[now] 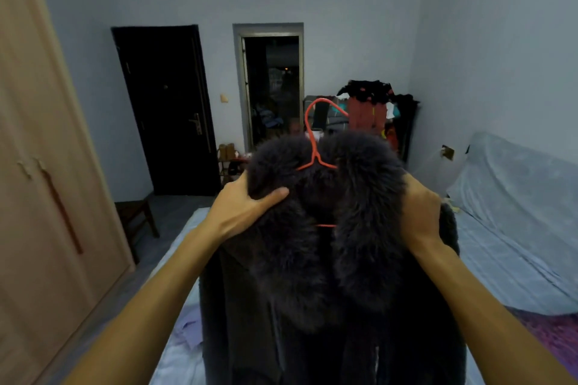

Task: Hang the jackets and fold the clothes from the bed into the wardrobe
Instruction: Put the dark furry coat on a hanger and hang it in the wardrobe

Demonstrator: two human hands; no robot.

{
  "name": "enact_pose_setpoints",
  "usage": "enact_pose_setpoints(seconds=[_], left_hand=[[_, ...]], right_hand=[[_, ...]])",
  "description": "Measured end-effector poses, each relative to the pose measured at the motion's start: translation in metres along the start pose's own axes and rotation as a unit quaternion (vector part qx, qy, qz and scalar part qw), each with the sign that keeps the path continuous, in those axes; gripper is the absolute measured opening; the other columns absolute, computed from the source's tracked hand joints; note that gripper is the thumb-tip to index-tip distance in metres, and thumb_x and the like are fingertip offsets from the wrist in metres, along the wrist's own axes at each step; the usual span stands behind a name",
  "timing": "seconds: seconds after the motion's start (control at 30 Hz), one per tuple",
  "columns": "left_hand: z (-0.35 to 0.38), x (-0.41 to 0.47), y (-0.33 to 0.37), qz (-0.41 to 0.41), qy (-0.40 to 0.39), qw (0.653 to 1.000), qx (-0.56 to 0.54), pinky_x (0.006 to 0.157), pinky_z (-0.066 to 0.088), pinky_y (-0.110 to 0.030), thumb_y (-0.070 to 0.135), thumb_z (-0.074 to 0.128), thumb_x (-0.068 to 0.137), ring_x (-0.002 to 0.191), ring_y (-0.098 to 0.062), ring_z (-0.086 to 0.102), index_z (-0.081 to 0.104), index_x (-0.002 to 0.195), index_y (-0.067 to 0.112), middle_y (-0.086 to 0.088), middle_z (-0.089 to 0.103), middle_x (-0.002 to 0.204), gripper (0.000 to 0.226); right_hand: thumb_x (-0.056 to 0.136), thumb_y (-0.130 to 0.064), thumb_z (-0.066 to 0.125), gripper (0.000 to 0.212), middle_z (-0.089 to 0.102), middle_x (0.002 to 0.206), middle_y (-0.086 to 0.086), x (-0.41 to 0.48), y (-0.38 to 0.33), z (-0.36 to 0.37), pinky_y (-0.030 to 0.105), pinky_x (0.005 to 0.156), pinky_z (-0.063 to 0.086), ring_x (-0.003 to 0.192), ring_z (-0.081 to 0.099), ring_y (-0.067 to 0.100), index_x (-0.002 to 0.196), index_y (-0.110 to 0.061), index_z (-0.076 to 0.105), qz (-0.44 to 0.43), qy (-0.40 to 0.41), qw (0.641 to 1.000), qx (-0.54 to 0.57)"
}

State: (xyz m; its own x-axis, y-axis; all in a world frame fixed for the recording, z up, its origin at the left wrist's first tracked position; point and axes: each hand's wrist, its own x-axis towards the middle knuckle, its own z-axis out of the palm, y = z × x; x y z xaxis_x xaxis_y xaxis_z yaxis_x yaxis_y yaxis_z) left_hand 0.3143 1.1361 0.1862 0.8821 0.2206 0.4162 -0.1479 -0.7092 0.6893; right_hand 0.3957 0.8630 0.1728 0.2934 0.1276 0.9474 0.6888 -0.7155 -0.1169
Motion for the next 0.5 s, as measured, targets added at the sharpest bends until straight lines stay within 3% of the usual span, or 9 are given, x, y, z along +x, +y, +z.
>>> enact_pose_setpoints(seconds=[0.13,0.2,0.27,0.33,0.4,0.5], left_hand=[[0.005,-0.009,-0.008,-0.02,0.05,0.997,0.055,0.076,0.054,-0.037,0.084,0.059,0.053,0.088,-0.015,0.066,0.068,0.088,0.029,0.006,0.071,0.094,0.066],[0.009,-0.011,-0.005,-0.008,0.097,0.991,0.09,0.06,0.05,-0.035,0.086,0.054,0.054,0.071,-0.016,0.065,0.065,0.066,0.023,0.006,0.069,0.071,0.065],[0.009,-0.012,-0.002,0.007,0.13,0.985,0.115,0.048,0.035,-0.03,0.079,0.057,0.061,0.055,-0.014,0.056,0.05,0.049,0.02,0.008,0.055,0.051,0.061],[0.007,-0.013,-0.002,0.013,0.157,0.977,0.143,0.047,0.024,-0.029,0.062,0.064,0.072,0.053,-0.019,0.051,0.038,0.045,0.021,0.007,0.048,0.048,0.056],[0.007,-0.012,-0.005,0.016,0.171,0.973,0.157,0.051,0.024,-0.03,0.045,0.064,0.078,0.059,-0.029,0.056,0.033,0.047,0.022,-0.001,0.055,0.054,0.05],[0.004,-0.013,-0.009,0.017,0.175,0.974,0.146,0.052,0.027,-0.031,0.042,0.059,0.079,0.061,-0.033,0.057,0.031,0.049,0.024,-0.006,0.059,0.058,0.045]], right_hand=[[0.081,-0.012,0.043,0.022,0.056,0.057,0.01,-0.008,0.001,0.003,0.014,0.041,0.019,0.045,0.044,0.017,0.062,-0.005,0.052,0.029,-0.033,0.999,0.021],[0.083,0.0,0.054,0.017,0.058,0.062,0.013,-0.011,0.009,0.009,0.024,0.043,0.031,0.051,0.05,0.024,0.066,-0.002,0.053,0.068,-0.08,0.994,0.035],[0.077,0.008,0.064,0.016,0.059,0.066,0.016,-0.011,0.015,0.013,0.034,0.048,0.041,0.055,0.055,0.033,0.066,0.001,0.055,0.068,-0.135,0.988,0.013],[0.072,0.008,0.067,0.021,0.057,0.062,0.014,-0.012,0.017,0.014,0.038,0.044,0.042,0.049,0.053,0.034,0.058,0.0,0.054,0.034,-0.189,0.981,-0.008],[0.073,0.008,0.064,0.029,0.051,0.06,0.008,-0.012,0.014,0.011,0.04,0.043,0.042,0.049,0.052,0.03,0.053,-0.005,0.049,0.048,-0.241,0.969,0.005],[0.076,0.005,0.065,0.043,0.048,0.063,0.002,-0.016,0.007,0.008,0.035,0.048,0.036,0.054,0.047,0.025,0.053,-0.018,0.038,0.077,-0.269,0.96,0.023]])
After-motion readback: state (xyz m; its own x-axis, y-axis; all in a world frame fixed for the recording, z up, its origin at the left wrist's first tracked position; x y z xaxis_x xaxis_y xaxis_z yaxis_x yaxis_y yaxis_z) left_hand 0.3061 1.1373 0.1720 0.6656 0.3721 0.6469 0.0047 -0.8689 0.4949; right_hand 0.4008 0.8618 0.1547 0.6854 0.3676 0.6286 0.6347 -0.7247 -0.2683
